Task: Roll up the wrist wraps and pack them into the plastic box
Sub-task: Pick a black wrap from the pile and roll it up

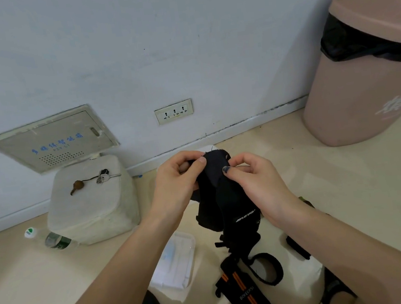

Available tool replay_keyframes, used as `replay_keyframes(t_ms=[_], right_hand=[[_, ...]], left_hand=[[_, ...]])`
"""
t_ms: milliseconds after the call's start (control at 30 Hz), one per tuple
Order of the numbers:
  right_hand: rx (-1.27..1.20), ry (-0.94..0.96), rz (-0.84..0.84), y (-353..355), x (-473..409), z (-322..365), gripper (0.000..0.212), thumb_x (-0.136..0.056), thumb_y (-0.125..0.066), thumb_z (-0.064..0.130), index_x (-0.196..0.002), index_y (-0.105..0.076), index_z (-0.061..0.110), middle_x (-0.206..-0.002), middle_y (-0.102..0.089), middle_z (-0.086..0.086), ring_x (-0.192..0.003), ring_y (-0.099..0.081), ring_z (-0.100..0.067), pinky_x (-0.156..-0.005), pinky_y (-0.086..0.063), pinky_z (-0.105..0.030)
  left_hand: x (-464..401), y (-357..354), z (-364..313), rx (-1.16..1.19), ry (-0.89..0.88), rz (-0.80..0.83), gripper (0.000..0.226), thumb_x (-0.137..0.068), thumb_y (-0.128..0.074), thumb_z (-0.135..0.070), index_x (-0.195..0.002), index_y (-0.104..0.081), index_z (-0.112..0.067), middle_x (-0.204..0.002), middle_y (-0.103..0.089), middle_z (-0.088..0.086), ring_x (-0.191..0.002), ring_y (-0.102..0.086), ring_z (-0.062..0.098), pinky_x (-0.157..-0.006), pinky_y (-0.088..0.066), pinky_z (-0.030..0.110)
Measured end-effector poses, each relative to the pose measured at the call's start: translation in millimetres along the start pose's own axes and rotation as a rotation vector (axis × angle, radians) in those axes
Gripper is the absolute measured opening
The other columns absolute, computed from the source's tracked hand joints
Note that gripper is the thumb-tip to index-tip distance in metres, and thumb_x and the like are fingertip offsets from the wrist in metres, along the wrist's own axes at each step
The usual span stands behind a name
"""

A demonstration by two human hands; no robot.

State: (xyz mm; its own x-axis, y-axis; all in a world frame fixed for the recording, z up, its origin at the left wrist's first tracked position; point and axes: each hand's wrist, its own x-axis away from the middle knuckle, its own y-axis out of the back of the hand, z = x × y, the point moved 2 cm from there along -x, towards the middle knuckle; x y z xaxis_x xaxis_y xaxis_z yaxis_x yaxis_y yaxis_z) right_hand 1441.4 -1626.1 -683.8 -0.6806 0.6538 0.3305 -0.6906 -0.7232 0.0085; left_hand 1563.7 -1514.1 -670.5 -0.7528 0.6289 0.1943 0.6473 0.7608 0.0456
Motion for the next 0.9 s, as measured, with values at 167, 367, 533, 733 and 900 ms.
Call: replay_keyframes(t_ms=[167, 367, 533, 733, 900], right_hand=[[0.019, 0.014, -0.007, -0.1, -1.3, -2.5, 0.005, -0.097, -0.066, 0.017, -0.095, -0.067, 0.012, -0.073, -0.067, -0.007, -0.073, -0.065, -0.024, -0.074, -0.051, -0.041], [0.06, 0.034, -0.017, -0.7, -3.0, -6.3, 0.005, -0.097, -0.066, 0.018, -0.096, -0.067, 0.013, -0.073, -0.061, -0.009, -0.073, -0.058, -0.025, -0.073, -0.048, -0.04], [0.101, 0.053, -0.003, -2.5, -2.8, -9.1, 0.006, -0.097, -0.065, 0.02, -0.096, -0.065, 0.015, -0.074, -0.058, -0.014, -0.071, -0.054, -0.024, -0.071, -0.046, -0.041], [0.156, 0.087, 0.001, -4.6, -1.3, -8.3, 0.008, -0.098, -0.065, 0.022, -0.095, -0.061, 0.015, -0.076, -0.062, -0.022, -0.069, -0.055, -0.024, -0.072, -0.052, -0.046], [0.267, 0.13, -0.002, -5.4, -0.6, -8.8, 0.013, -0.099, -0.063, 0.028, -0.099, -0.056, 0.017, -0.073, -0.068, -0.011, -0.068, -0.063, -0.027, -0.07, -0.052, -0.044]], left_hand=[[-1.2, 0.3, 2.2, -0.017, -0.008, -0.003, 0.011, -0.1, -0.063, -0.009, -0.101, -0.073, -0.011, -0.079, -0.072, 0.008, -0.067, -0.065, 0.02, -0.058, -0.055, 0.037], [-2.5, 0.3, 1.0, -0.014, -0.023, -0.024, 0.013, -0.099, -0.063, -0.006, -0.103, -0.073, -0.012, -0.08, -0.074, 0.006, -0.069, -0.067, 0.019, -0.061, -0.054, 0.04], [-1.9, 1.9, 0.8, -0.015, -0.033, -0.047, 0.015, -0.097, -0.064, -0.002, -0.101, -0.074, -0.012, -0.079, -0.073, 0.004, -0.073, -0.067, 0.019, -0.066, -0.055, 0.043], [-3.3, 2.7, -0.1, -0.023, -0.042, -0.079, 0.019, -0.094, -0.063, 0.001, -0.096, -0.075, -0.015, -0.08, -0.074, 0.003, -0.076, -0.068, 0.018, -0.069, -0.056, 0.042], [-4.0, 2.2, -1.0, -0.016, -0.051, -0.086, 0.021, -0.094, -0.063, 0.002, -0.096, -0.074, -0.015, -0.076, -0.073, -0.001, -0.07, -0.067, 0.013, -0.059, -0.054, 0.03]])
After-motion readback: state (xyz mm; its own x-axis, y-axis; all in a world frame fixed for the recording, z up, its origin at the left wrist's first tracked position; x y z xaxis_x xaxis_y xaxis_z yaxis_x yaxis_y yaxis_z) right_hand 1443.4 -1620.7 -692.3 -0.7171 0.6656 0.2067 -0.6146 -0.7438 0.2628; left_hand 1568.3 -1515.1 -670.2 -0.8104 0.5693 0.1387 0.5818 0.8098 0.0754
